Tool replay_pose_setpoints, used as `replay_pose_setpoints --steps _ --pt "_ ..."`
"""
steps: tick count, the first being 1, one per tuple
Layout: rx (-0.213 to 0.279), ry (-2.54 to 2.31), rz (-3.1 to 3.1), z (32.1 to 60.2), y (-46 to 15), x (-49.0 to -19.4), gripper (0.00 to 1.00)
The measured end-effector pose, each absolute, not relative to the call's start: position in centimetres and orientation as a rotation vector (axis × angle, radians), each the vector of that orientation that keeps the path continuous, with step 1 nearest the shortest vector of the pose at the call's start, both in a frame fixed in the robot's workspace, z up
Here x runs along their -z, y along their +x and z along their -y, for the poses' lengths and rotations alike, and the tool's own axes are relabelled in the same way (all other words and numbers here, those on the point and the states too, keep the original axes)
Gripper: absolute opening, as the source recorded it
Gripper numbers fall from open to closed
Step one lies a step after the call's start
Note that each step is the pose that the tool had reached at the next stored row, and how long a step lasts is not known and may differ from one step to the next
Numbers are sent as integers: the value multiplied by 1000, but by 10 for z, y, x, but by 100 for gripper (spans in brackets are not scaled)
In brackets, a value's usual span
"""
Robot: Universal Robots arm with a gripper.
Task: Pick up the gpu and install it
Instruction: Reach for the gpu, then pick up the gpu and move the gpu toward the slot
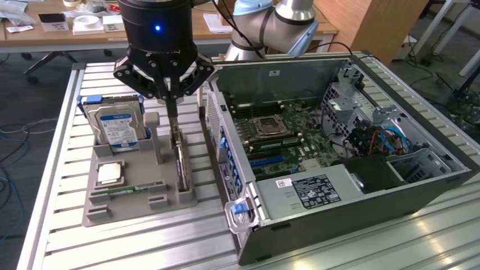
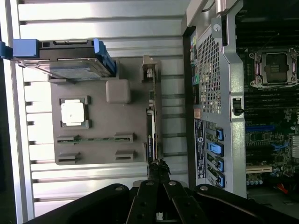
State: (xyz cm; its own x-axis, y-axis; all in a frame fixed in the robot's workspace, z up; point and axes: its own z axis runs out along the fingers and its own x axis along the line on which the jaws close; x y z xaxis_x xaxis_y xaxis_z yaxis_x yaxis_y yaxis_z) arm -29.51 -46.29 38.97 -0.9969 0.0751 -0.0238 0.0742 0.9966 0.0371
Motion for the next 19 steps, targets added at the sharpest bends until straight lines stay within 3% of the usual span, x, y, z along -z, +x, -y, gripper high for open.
replay_pose_setpoints --steps 13,15,19 --pt "-57 116 -3114 463 -295 -390 11" --pt "-57 116 -3114 463 -295 -390 24" --pt "-57 116 -3114 463 -295 -390 35"
